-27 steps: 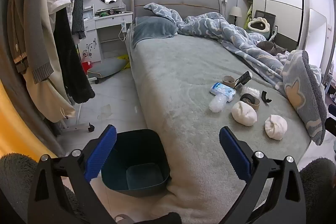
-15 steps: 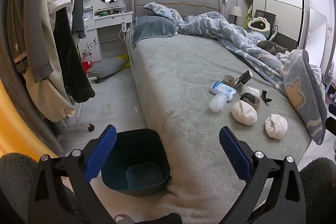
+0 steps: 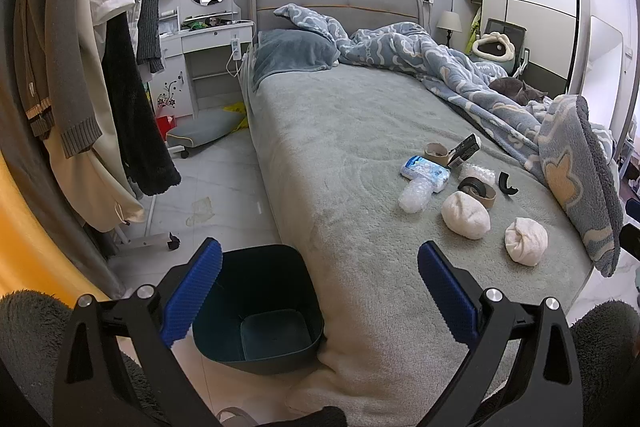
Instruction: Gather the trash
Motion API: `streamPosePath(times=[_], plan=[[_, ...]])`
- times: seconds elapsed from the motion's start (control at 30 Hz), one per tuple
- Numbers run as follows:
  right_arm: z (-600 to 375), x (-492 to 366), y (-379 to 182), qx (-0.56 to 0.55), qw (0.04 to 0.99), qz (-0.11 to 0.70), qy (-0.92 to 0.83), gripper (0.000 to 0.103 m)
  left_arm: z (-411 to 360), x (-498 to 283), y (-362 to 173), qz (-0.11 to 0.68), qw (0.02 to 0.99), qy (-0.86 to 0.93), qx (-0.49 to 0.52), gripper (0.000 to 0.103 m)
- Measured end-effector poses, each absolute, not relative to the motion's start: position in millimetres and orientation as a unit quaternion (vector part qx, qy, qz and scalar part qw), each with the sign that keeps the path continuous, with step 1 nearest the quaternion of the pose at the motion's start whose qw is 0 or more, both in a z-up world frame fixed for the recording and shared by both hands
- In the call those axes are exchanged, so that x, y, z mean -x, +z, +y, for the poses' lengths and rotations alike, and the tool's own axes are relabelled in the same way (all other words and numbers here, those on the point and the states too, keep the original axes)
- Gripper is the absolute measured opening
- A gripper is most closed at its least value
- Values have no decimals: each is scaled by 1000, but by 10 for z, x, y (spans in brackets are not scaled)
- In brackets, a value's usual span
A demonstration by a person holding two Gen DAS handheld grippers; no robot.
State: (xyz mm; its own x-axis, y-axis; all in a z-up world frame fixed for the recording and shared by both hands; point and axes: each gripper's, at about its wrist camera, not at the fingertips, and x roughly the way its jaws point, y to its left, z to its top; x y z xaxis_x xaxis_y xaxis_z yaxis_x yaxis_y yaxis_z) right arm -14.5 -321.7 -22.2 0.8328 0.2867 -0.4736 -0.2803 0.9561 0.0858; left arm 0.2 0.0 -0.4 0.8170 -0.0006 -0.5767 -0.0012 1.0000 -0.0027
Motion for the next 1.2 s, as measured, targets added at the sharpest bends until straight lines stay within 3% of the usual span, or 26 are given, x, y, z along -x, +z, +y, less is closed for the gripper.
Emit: streamPosePath(times=[1.2], plan=[[-3207, 150, -225, -6, 957, 248, 148, 100, 0, 2, -1, 305, 952, -1, 2, 100]])
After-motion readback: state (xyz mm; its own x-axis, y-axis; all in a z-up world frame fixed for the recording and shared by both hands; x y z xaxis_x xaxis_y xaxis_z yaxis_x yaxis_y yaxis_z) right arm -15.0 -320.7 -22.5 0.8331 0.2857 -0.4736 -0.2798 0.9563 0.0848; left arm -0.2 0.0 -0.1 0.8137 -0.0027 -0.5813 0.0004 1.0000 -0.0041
